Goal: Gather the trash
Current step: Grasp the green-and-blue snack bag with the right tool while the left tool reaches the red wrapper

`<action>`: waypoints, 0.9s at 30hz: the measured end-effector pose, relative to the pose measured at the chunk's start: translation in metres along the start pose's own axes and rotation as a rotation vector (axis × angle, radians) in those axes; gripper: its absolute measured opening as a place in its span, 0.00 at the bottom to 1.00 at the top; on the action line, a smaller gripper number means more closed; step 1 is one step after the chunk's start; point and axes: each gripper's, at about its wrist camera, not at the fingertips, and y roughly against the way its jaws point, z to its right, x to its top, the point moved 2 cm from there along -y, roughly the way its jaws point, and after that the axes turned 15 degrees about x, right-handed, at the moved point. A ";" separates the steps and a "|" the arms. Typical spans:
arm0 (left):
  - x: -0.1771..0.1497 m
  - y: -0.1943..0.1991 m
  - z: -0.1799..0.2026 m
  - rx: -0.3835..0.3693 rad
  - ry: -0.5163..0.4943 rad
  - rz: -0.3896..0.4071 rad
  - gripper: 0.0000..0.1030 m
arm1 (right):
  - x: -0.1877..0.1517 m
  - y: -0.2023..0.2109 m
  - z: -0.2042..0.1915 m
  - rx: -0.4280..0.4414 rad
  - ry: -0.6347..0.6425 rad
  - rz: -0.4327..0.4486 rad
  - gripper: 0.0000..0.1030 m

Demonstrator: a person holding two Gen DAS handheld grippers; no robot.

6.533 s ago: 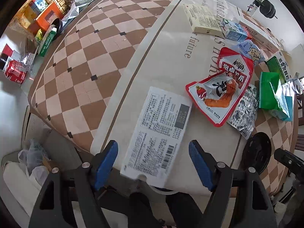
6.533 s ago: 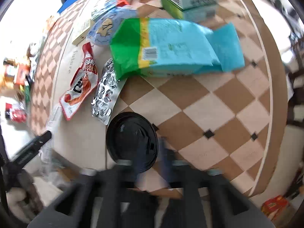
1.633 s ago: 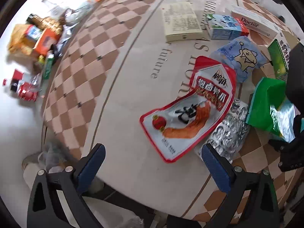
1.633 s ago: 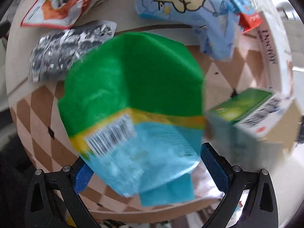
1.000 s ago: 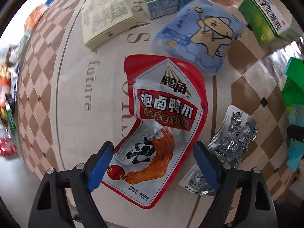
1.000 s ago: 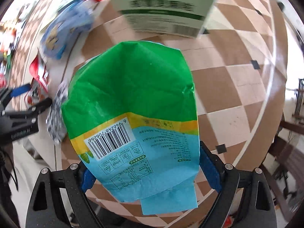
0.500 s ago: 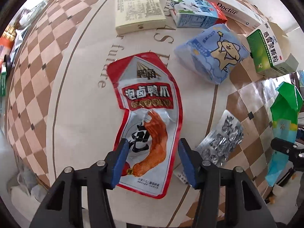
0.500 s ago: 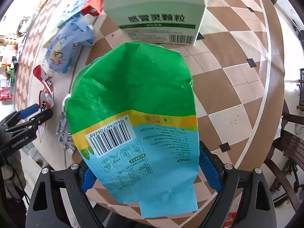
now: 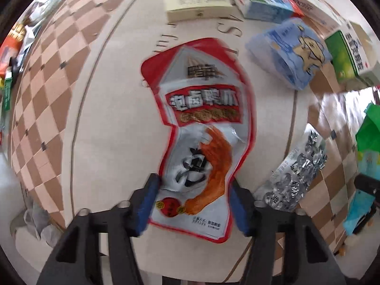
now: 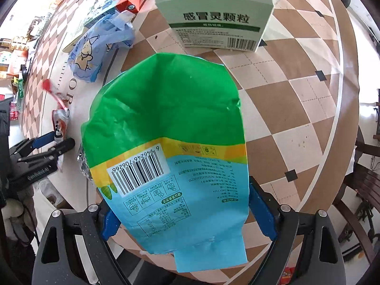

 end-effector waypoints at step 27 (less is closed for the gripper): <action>-0.056 0.114 -0.052 -0.033 0.246 0.212 0.00 | -0.028 0.002 -0.047 0.074 0.087 0.058 0.89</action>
